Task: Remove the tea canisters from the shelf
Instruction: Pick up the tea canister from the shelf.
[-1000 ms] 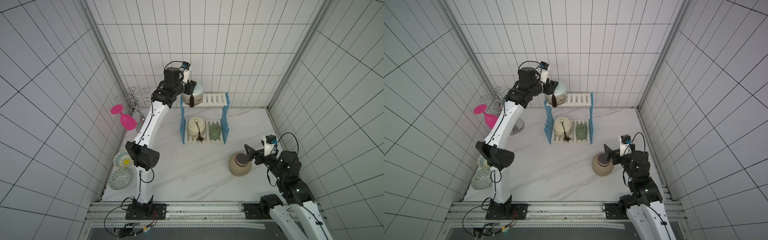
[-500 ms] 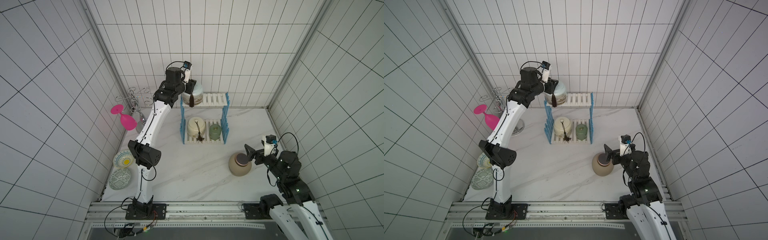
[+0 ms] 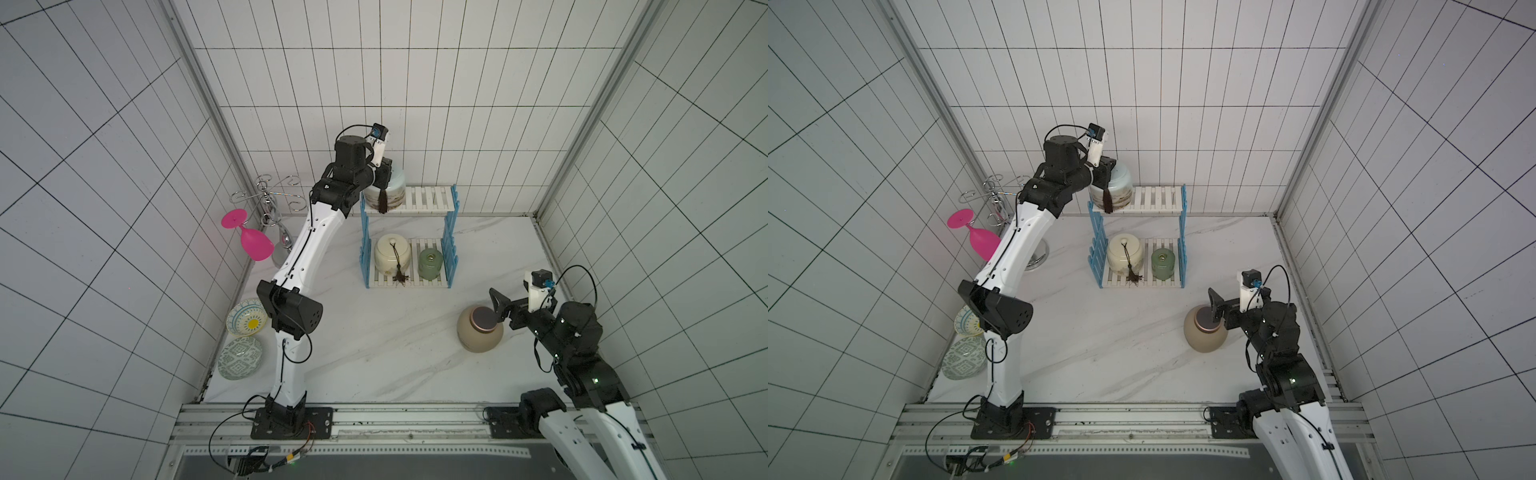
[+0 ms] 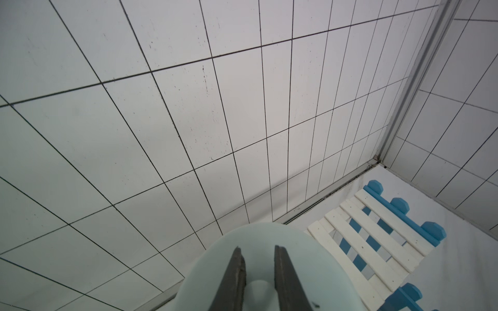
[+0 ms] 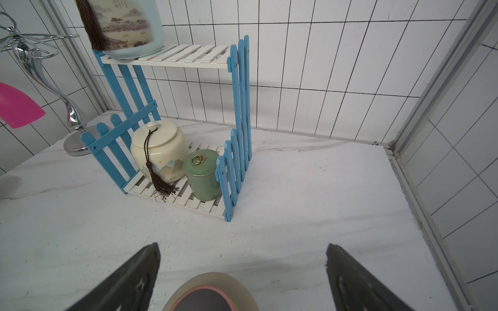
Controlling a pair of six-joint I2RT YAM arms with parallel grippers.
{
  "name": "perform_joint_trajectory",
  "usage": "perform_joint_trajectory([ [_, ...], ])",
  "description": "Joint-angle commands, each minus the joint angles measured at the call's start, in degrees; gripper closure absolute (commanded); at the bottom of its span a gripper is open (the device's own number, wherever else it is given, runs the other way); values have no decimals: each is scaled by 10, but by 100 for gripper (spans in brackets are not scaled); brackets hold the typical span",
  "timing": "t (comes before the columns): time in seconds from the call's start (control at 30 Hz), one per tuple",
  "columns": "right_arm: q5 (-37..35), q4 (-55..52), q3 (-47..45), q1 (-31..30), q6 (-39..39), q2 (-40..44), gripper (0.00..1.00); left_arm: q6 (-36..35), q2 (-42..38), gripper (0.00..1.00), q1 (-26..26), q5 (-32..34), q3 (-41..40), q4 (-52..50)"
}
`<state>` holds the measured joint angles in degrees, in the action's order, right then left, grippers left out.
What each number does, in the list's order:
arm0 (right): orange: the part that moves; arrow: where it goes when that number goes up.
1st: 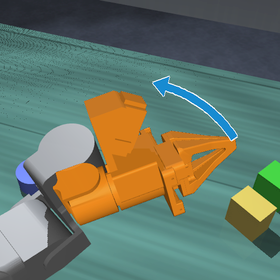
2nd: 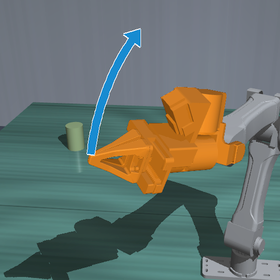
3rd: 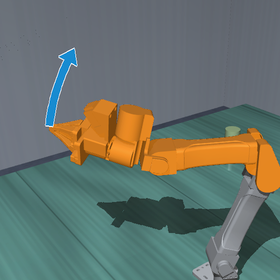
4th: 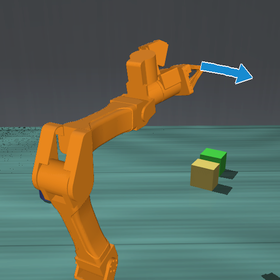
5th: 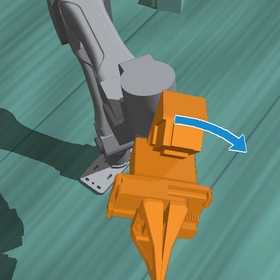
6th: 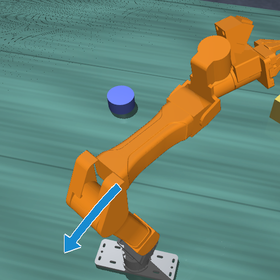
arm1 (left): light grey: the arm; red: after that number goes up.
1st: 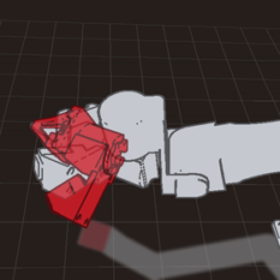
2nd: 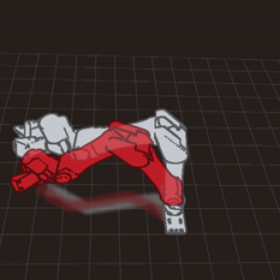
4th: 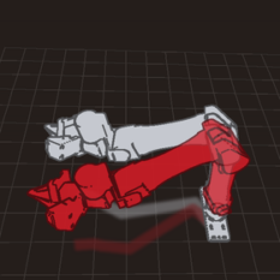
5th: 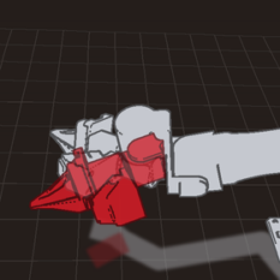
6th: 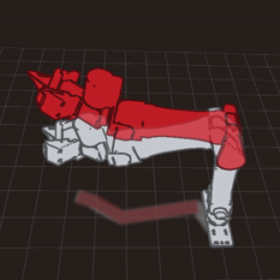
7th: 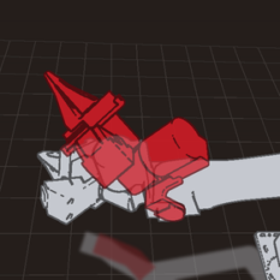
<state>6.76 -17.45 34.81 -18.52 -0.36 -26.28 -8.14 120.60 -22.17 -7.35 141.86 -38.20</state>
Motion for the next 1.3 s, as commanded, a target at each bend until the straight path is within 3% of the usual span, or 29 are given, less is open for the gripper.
perform_joint_trajectory([
  [0.0,-7,4,-12,-6,6,7,1,11,-12,100,2,5,-22,-37],
  [1.27,-7,2,-12,-13,9,2,1,-7,-111,100,-3,-48,-4,-47],
])
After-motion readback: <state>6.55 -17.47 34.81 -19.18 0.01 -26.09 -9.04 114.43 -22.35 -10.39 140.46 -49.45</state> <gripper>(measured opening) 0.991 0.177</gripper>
